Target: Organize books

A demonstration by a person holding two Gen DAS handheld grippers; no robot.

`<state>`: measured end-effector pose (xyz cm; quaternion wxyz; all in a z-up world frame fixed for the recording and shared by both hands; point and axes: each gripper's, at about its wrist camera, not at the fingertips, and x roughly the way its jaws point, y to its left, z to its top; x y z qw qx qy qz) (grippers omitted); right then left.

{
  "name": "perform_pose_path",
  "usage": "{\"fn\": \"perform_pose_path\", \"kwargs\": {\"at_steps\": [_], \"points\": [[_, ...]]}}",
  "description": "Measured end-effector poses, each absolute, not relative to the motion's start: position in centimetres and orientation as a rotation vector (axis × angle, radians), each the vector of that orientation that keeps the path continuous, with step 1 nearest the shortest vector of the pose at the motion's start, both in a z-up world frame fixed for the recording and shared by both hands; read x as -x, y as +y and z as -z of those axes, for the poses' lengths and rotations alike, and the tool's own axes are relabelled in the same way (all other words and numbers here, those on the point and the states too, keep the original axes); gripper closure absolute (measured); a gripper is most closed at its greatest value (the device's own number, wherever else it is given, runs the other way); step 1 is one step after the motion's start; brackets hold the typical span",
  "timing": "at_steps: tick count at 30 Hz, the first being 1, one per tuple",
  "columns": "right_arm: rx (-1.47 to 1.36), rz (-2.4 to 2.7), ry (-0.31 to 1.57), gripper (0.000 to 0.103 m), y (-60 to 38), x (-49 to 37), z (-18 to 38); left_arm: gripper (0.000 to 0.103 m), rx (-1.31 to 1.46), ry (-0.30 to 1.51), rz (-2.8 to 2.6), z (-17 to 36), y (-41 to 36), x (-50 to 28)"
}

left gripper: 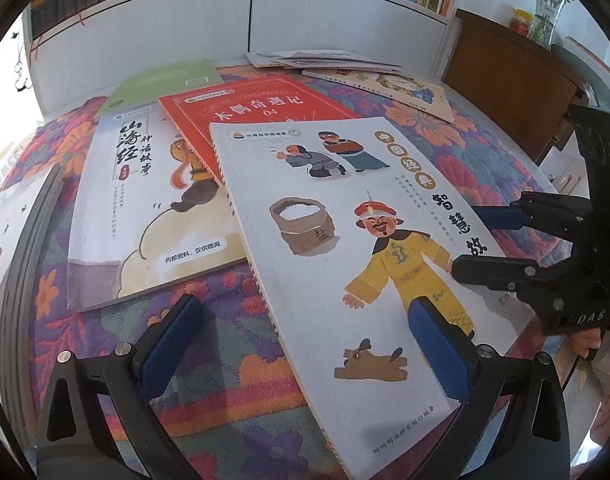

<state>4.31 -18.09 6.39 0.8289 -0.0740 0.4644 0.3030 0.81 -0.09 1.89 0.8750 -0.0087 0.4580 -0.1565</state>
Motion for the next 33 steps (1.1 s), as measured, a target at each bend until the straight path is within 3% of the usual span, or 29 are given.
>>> {"fn": "perform_pose_path", "kwargs": {"at_steps": [2, 4, 9, 14, 17, 21, 23, 27, 31, 33], "points": [[0.128, -0.634, 1.001, 0.042, -18.3, -4.5, -6.3, 0.002, 0.023, 0.955, 0.325, -1.9, 0.0, -0.7], [0.072, -0.639, 1.020, 0.043, -19.0, -4.9, -6.3, 0.011, 0.044, 0.954, 0.301, -2.2, 0.4, -0.6], [-0.021, -0.623, 1.067, 0.054, -19.9, -5.4, -6.6, 0.050, 0.164, 0.991, 0.280, -2.7, 2.6, -0.4], [-0.224, -0.794, 1.221, 0.056, -21.4, -5.3, -6.0, 0.065, 0.266, 1.056, 0.342, -2.5, 4.6, -0.4], [-0.325, -0.809, 1.276, 0.071, -22.5, -7.0, -4.9, 0.071, 0.326, 1.081, 0.362, -2.2, 5.5, -0.9], [-0.496, -0.842, 1.304, 0.075, -23.2, -9.1, -3.3, 0.075, 0.386, 1.098, 0.354, -1.9, 6.3, -2.0], [-0.483, -0.824, 1.275, 0.083, -22.9, -9.2, -3.3, 0.074, 0.351, 1.093, 0.319, -2.3, 5.8, -2.0], [-0.297, -0.764, 1.196, 0.084, -21.0, -7.0, -5.2, 0.080, -0.088, 0.964, 0.144, -4.9, 0.7, -0.2], [-0.220, -0.842, 1.135, 0.084, -18.1, -4.8, -7.7, 0.079, 0.098, 1.051, 0.387, -5.1, -0.5, -0.3], [-0.193, -0.845, 1.123, 0.084, -17.1, -4.1, -8.4, 0.079, 0.059, 0.994, 0.324, -5.8, 0.0, -0.1]]}}
